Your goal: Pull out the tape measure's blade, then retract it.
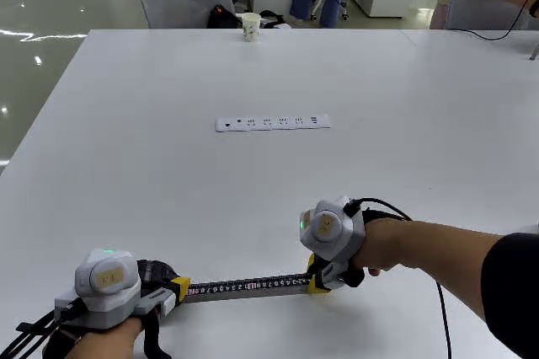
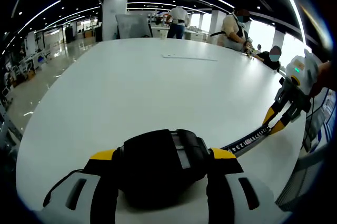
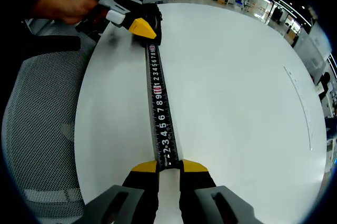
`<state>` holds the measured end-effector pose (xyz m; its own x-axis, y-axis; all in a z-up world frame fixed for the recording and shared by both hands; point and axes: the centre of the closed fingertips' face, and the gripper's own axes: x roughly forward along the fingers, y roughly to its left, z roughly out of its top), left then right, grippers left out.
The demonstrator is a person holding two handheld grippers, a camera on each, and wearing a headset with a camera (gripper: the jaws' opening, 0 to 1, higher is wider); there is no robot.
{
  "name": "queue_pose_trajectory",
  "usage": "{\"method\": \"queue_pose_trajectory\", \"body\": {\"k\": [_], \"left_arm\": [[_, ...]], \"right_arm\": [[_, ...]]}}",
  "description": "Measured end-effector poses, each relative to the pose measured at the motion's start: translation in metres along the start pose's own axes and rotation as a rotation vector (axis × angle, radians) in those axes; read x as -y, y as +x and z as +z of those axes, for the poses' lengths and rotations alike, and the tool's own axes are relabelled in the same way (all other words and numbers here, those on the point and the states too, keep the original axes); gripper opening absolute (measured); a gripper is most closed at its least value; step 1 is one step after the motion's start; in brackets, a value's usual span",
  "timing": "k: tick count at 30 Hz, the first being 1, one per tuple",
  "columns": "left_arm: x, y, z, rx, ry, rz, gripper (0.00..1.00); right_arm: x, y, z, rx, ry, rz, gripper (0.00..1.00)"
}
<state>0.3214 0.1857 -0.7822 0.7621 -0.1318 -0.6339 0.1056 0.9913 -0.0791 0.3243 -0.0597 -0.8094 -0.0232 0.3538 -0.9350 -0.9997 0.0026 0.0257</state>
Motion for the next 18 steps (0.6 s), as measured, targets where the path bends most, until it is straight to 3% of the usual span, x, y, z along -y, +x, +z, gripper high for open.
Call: {"method": "queue_pose_trajectory", "body": {"k": [18], "left_arm": [[-0.0012,0.0013,-0.0005,-0.012,-0.004,-0.002,0.64]], "right_arm": [[-0.0004,0.0027,0.0042,-0.003,0.008,-0.006,0.11]]}}
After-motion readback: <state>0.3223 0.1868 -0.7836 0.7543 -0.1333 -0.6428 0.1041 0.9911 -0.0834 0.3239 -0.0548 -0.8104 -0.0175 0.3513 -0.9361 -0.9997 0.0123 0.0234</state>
